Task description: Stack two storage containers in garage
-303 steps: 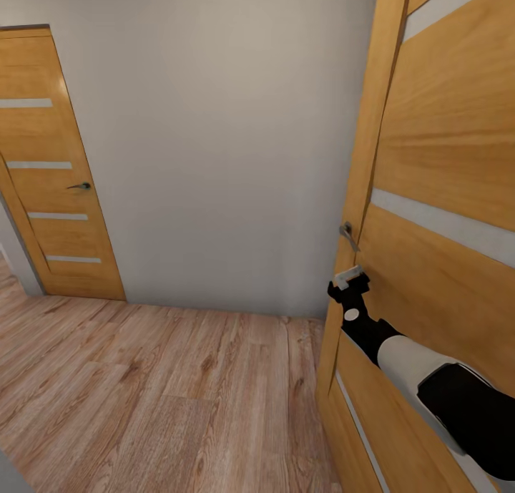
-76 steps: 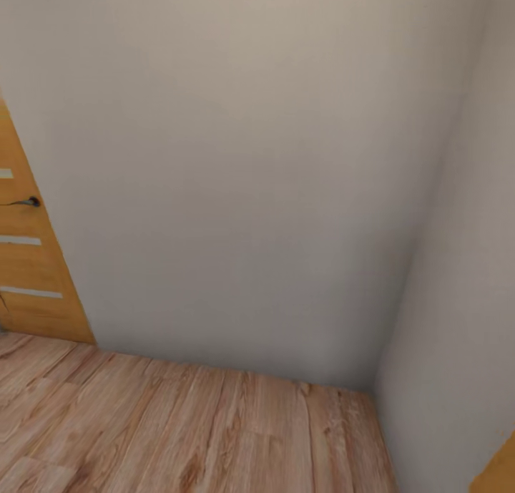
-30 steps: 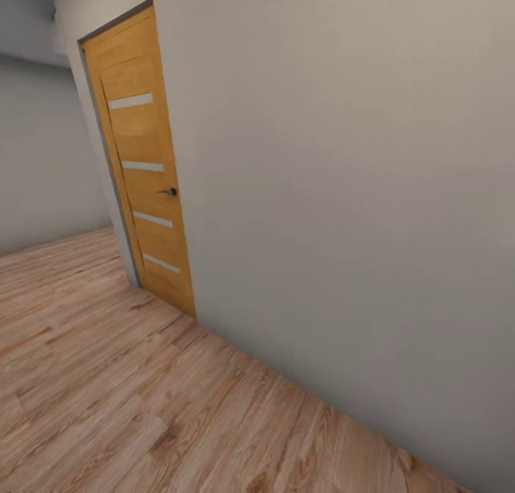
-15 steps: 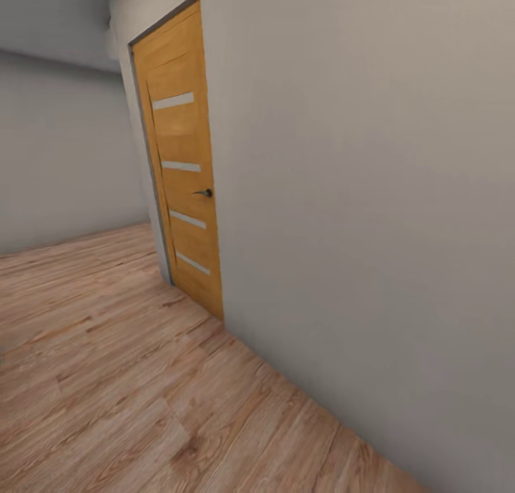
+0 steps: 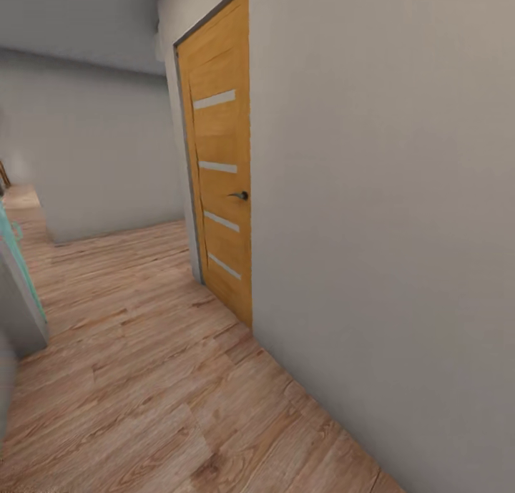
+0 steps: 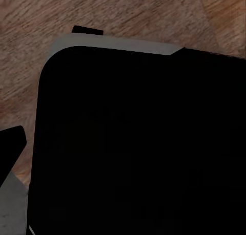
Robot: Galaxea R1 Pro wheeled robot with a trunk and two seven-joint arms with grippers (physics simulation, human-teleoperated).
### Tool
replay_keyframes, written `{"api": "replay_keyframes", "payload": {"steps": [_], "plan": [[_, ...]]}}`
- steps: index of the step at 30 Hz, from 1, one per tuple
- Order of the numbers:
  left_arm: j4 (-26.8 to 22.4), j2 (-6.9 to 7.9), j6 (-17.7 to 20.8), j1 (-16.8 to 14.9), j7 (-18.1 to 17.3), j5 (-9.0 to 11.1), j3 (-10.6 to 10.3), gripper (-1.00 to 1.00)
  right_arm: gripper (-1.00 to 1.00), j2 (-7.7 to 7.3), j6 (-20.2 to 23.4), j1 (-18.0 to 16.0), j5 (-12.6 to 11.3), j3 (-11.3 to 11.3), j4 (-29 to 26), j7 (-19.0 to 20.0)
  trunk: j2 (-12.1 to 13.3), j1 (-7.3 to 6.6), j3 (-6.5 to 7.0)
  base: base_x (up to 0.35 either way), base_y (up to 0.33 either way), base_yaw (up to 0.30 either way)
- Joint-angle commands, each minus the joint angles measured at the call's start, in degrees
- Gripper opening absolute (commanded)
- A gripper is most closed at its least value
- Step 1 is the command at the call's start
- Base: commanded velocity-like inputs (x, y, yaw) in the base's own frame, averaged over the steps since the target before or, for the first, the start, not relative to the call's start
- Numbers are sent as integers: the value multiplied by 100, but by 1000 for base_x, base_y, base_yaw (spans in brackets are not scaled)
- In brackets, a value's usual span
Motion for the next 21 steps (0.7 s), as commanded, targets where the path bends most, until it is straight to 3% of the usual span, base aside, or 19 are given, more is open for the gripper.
{"api": "replay_keyframes", "payload": {"steps": [1,21], "plan": [[0,-1,-8,-1,-28,47,20,100,100,2,-37,-6,-58,48,19,15,-2,3,-5,289,0,300],[0,-4,-8,-1,-28,47,19,100,100,2,-44,-6,-57,48,19,15,-2,3,-5,289,0,300]]}}
